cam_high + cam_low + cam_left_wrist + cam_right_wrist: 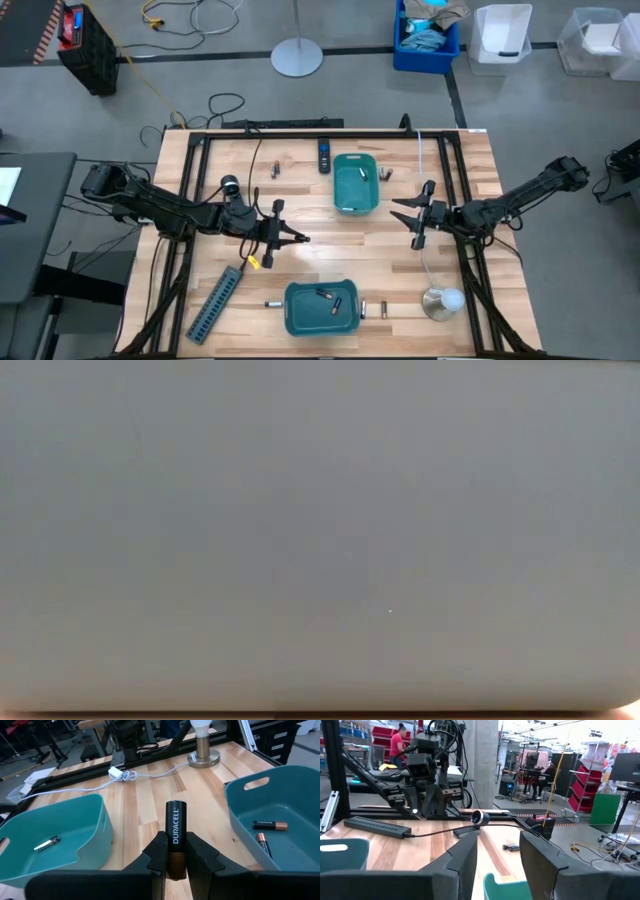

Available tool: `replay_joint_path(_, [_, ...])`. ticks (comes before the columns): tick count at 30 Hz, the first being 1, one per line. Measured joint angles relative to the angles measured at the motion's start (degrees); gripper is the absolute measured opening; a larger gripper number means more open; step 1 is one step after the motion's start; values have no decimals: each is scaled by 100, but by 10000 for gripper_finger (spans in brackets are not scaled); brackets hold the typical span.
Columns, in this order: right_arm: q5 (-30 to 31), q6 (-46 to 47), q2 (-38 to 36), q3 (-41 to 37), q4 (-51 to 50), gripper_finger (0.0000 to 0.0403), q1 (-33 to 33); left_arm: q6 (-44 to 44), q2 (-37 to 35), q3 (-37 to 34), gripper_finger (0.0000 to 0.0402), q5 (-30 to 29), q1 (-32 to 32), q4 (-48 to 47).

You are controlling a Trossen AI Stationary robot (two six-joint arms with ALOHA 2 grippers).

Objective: Sort batteries
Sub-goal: Put the black battery into the blue bin

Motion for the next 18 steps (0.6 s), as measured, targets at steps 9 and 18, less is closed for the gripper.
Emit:
replay_joint_path(9, [0, 41, 3, 0, -21, 164, -22, -17, 0, 0, 38, 243, -8, -166])
replay_joint_path(18, [0, 174, 3, 0, -135, 159, -135, 84, 0, 0, 38, 1924, -183, -165])
